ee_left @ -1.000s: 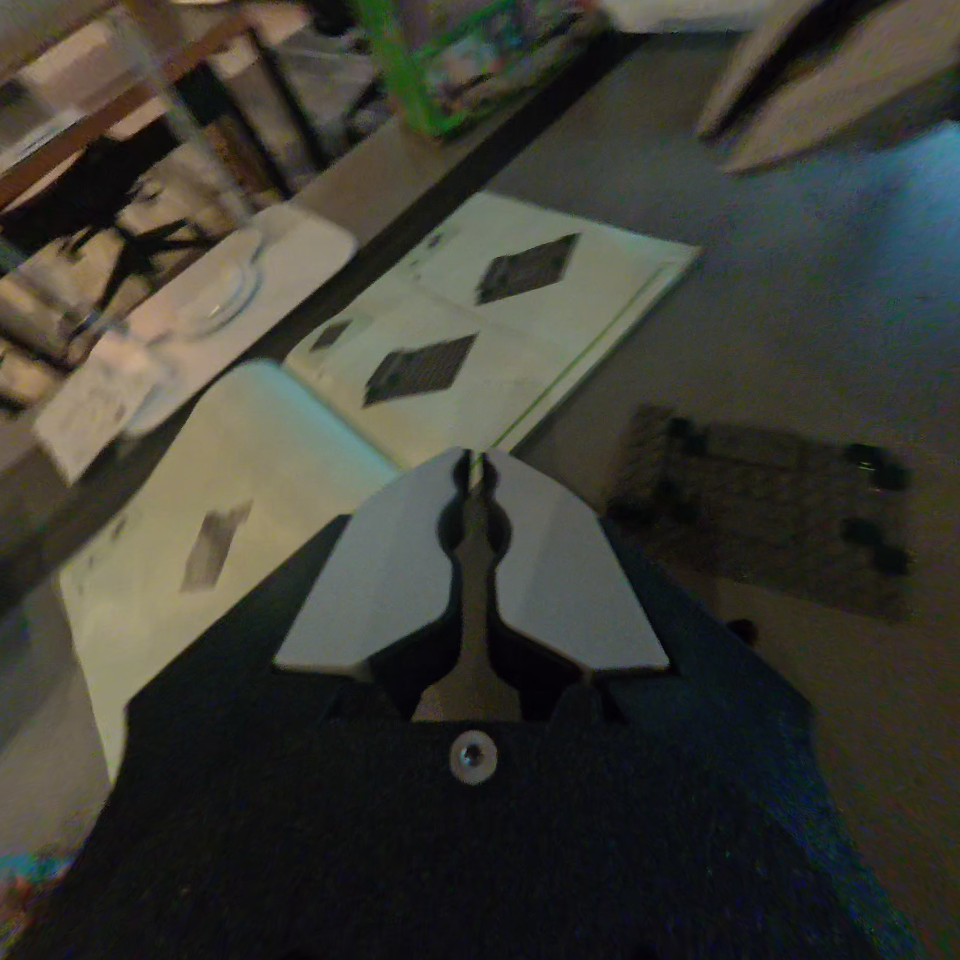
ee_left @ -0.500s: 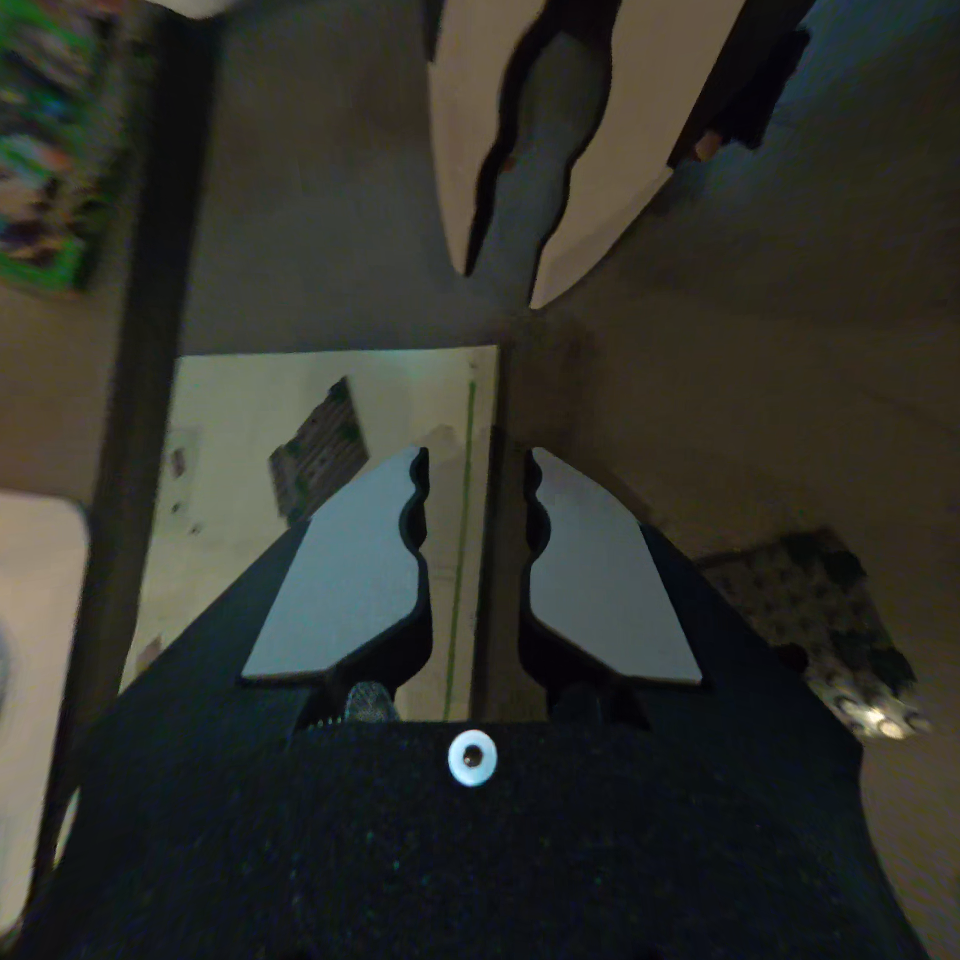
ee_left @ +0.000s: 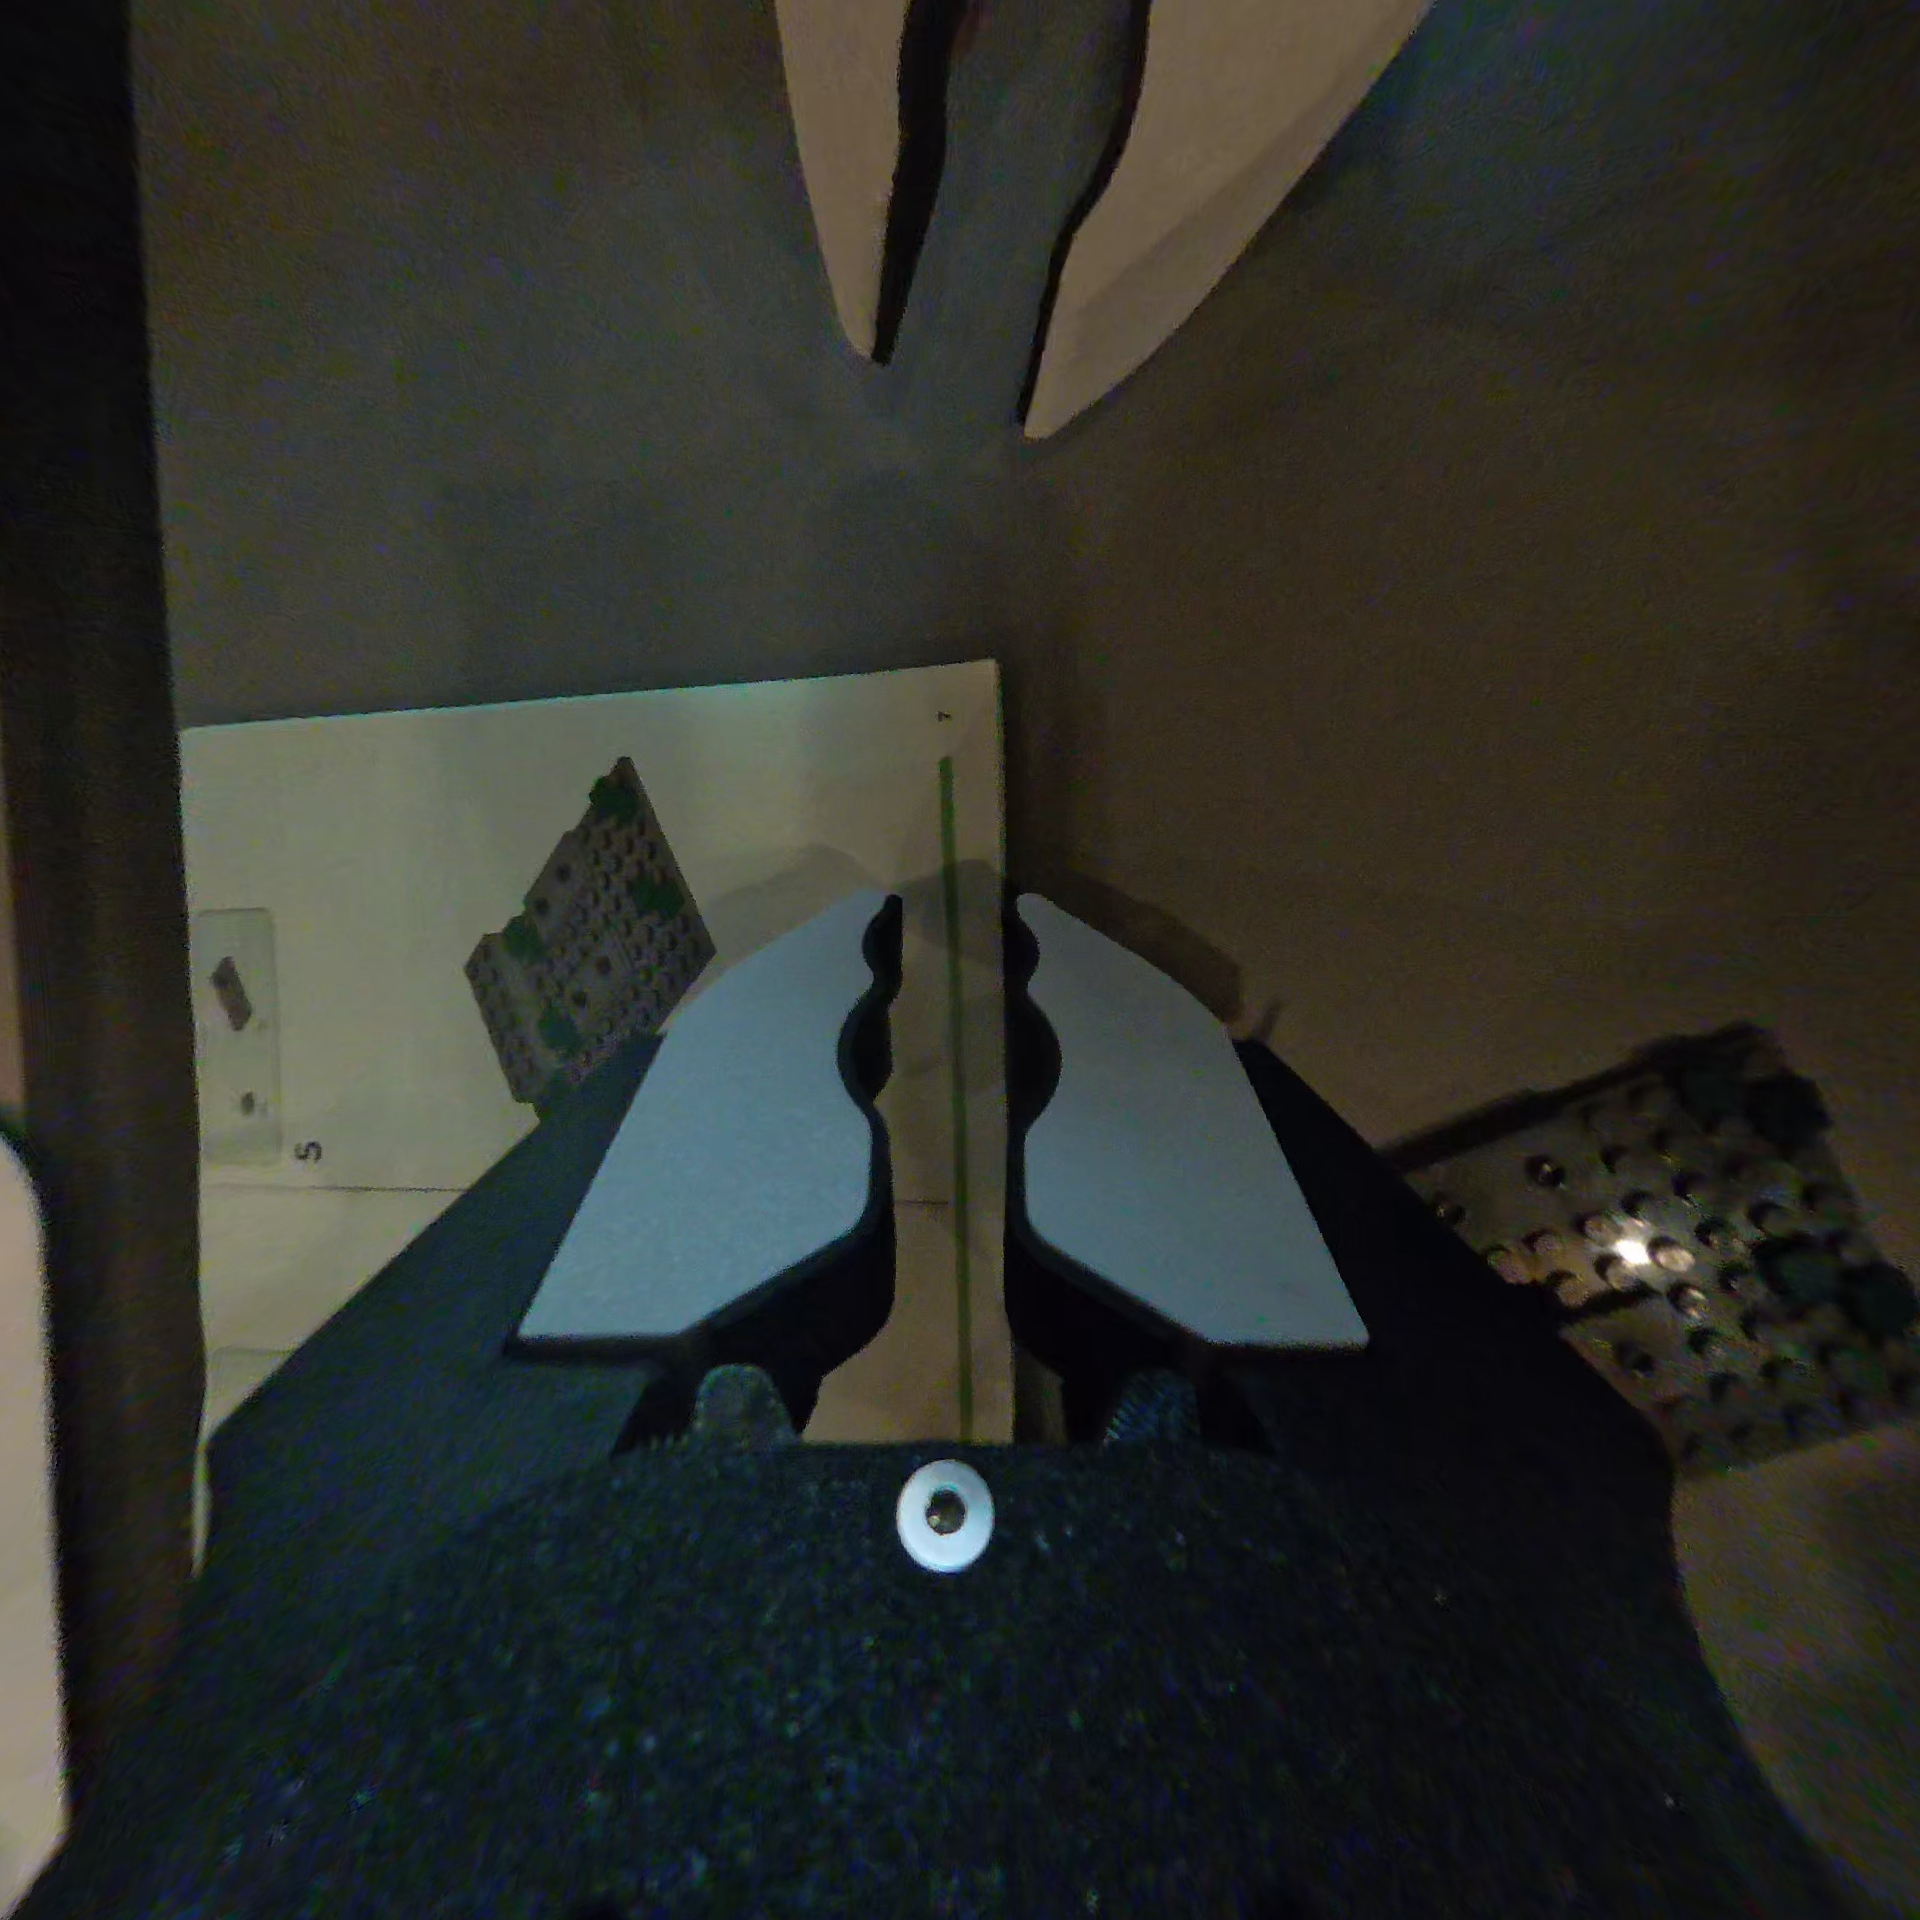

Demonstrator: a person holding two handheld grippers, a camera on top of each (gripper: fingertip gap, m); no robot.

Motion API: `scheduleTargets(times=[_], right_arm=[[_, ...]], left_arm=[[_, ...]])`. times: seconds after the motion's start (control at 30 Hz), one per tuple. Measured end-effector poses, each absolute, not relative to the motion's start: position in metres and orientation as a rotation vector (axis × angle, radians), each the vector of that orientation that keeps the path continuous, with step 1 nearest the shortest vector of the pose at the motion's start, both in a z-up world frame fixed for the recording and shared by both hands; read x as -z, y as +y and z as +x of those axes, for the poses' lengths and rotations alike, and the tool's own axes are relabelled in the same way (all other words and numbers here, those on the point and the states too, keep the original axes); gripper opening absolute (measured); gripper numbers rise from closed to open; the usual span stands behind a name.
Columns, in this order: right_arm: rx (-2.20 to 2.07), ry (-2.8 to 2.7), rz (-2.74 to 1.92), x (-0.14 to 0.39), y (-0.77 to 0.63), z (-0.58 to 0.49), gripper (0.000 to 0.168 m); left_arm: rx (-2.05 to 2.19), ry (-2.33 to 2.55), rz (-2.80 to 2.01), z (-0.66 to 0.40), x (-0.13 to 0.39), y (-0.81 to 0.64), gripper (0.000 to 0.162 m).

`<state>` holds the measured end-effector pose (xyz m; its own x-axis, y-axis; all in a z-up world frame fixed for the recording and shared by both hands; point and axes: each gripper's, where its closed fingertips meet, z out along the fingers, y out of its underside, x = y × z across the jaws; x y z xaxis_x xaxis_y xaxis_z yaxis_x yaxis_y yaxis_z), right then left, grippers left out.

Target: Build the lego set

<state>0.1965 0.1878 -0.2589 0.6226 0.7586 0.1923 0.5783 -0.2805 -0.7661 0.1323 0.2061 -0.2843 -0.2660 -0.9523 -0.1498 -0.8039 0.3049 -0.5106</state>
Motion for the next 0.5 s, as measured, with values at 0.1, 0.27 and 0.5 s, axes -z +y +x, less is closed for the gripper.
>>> scheduleTargets(times=[0.1,0.27,0.5], right_arm=[[-0.267,-1.063,-1.986,0.2611,0.1869,0.1945,0.020],[-0.276,-1.072,-1.995,0.2646,0.1856,0.1924,0.019],[-0.293,-1.076,-2.002,0.2678,0.1848,0.1895,0.018]], left_arm=[[0.518,2.155,-1.586,0.1305,0.2821,0.2065,0.017],[0.579,2.163,-1.603,0.1279,0.2769,0.2079,0.015],[0.586,2.183,-1.606,0.1239,0.2743,0.2120,0.016]])
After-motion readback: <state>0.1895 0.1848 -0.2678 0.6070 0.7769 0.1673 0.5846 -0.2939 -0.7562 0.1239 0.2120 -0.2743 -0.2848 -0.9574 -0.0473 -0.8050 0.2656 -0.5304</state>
